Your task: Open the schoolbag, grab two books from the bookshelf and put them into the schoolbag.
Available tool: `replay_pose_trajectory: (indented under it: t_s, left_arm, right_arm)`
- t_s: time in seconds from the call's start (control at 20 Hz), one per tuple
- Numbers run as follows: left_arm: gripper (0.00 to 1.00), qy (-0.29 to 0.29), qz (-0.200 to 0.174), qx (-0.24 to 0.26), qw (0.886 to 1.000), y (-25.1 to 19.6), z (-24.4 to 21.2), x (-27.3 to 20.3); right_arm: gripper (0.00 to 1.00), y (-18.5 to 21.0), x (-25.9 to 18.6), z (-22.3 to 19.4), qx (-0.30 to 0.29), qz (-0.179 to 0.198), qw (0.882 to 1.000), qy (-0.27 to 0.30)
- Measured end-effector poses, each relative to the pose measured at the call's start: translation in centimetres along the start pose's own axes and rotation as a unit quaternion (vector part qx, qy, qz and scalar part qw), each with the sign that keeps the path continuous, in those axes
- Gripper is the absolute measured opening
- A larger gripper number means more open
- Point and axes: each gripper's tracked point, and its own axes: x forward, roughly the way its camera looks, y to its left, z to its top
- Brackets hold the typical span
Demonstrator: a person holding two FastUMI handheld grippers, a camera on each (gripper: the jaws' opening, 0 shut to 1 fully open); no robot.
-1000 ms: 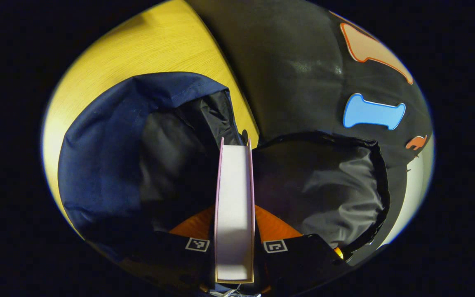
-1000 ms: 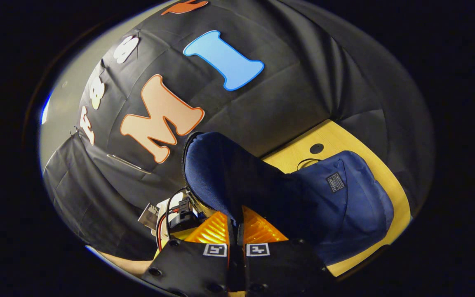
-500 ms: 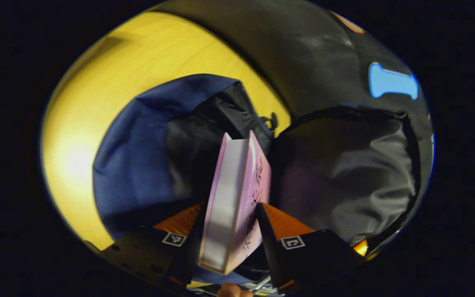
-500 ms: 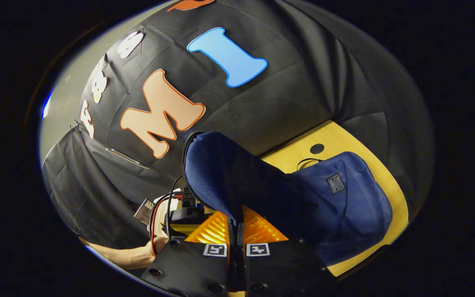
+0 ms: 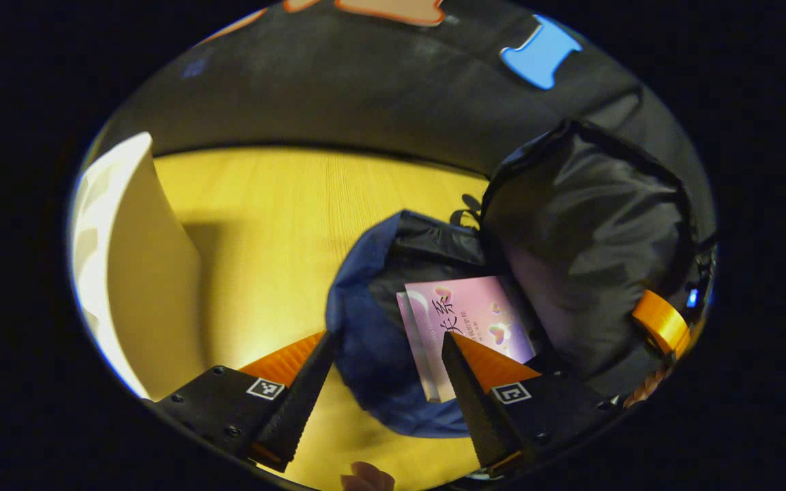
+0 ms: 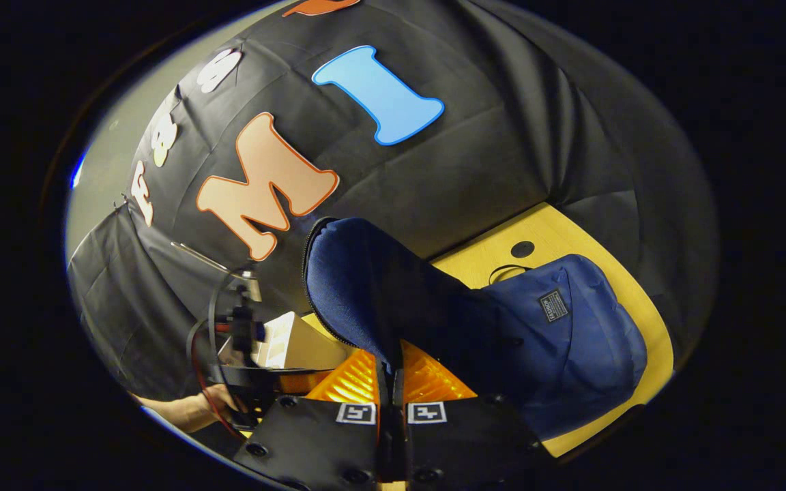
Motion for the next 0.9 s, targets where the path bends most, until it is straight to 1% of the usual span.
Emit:
replay_pose_trajectory:
  t_s: [0.15,0.25,0.35,0.4,0.5,0.55,0.65,0.7,0.75,0.8,0.85,0.9]
  left_arm:
    - [0.93,-0.059,0.004,0.048,0.997,3.0,3.7,-7.2]
    - [0.93,-0.092,0.011,0.059,0.994,5.2,5.6,-11.7]
    - [0.93,-0.125,0.024,0.059,0.990,7.8,7.7,-16.1]
    - [0.93,-0.139,0.035,0.061,0.988,9.3,8.7,-18.2]
    - [0.93,-0.161,0.063,0.063,0.983,12.9,10.4,-22.1]
    - [0.93,-0.168,0.077,0.063,0.981,14.3,10.9,-23.8]
    - [0.88,-0.185,0.105,0.059,0.975,17.8,12.3,-27.0]
    - [0.92,-0.189,0.119,0.057,0.973,19.6,12.9,-28.3]
    - [0.92,-0.193,0.131,0.050,0.971,21.3,13.2,-29.4]
    - [0.89,-0.191,0.138,0.041,0.971,22.9,13.6,-30.4]
    - [0.92,-0.194,0.147,0.031,0.969,24.4,13.8,-30.9]
    - [0.92,-0.196,0.161,0.023,0.967,26.3,14.4,-31.6]
  right_arm:
    - [0.02,0.0,0.0,0.0,-0.003,-0.006,1.000,-0.005]
    - [0.04,0.1,0.0,0.1,-0.003,-0.010,1.000,-0.008]
    - [0.02,0.0,0.0,0.2,-0.004,-0.014,1.000,-0.009]
    - [0.02,0.1,0.0,0.2,-0.004,-0.016,1.000,-0.010]
    - [0.05,0.3,0.1,0.3,0.001,-0.020,1.000,-0.011]
    - [0.03,0.4,0.1,0.2,0.000,-0.021,1.000,-0.010]
    - [0.02,0.4,0.2,0.3,-0.006,-0.026,1.000,-0.009]
    - [0.02,0.5,0.2,0.3,-0.007,-0.029,1.000,-0.009]
    - [0.04,0.6,0.3,0.4,-0.006,-0.031,0.999,-0.011]
    - [0.03,0.6,0.3,0.4,-0.004,-0.032,0.999,-0.012]
    - [0.04,0.7,0.3,0.3,0.000,-0.033,0.999,-0.012]
    - [0.05,0.7,0.5,0.4,0.005,-0.033,0.999,-0.012]
